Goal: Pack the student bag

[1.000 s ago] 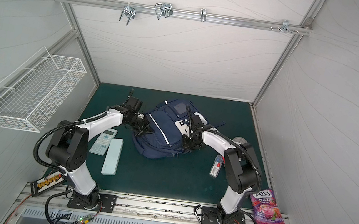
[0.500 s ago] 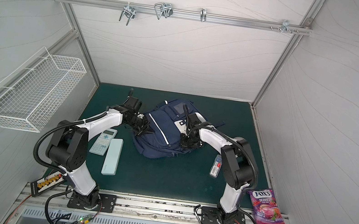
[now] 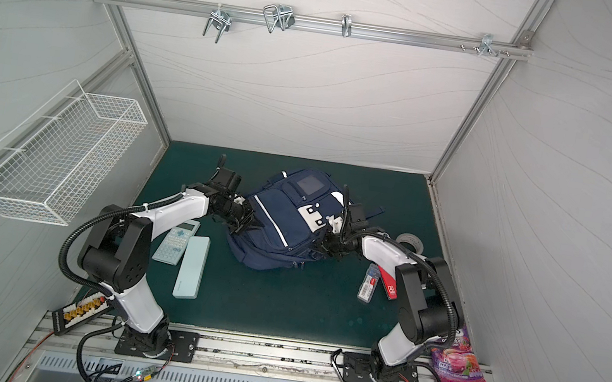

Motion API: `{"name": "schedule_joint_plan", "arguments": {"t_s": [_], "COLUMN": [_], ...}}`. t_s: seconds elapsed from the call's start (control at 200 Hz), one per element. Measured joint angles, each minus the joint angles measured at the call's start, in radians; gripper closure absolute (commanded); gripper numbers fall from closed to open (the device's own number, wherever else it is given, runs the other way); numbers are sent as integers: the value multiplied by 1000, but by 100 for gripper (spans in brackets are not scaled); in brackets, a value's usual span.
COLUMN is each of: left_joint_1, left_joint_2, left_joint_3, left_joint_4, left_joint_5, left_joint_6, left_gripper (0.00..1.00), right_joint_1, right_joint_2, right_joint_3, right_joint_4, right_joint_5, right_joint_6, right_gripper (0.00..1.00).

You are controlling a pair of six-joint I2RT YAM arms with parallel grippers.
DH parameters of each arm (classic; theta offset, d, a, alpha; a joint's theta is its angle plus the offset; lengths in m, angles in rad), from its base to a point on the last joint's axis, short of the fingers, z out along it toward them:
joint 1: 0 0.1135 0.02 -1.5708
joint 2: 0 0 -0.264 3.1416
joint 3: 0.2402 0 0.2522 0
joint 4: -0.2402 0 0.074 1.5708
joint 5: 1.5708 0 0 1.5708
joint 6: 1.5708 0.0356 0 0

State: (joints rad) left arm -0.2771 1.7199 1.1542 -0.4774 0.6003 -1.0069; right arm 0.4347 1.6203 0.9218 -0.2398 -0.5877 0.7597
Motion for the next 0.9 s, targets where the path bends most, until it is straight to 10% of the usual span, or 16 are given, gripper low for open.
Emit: {"name": "schedule_joint_plan", "arguments": {"t_s": [0.71, 0.895], "left_joint_1": [-2, -2], "left_joint_2": [0, 0], "left_joint_3": [-23, -22], "left_joint_4": [64, 60], "left_joint_5": [21, 20], "left_joint_6": [-37, -37], "left_gripper": [100, 100], "right_joint_1": [31, 64], "right_joint_2": [47, -29], "right_joint_3": [-74, 72], "right_joint_4": [144, -152], "right_joint_5": [-60, 127], "right_joint_6": [163, 23], "right_gripper": [65, 52]}}
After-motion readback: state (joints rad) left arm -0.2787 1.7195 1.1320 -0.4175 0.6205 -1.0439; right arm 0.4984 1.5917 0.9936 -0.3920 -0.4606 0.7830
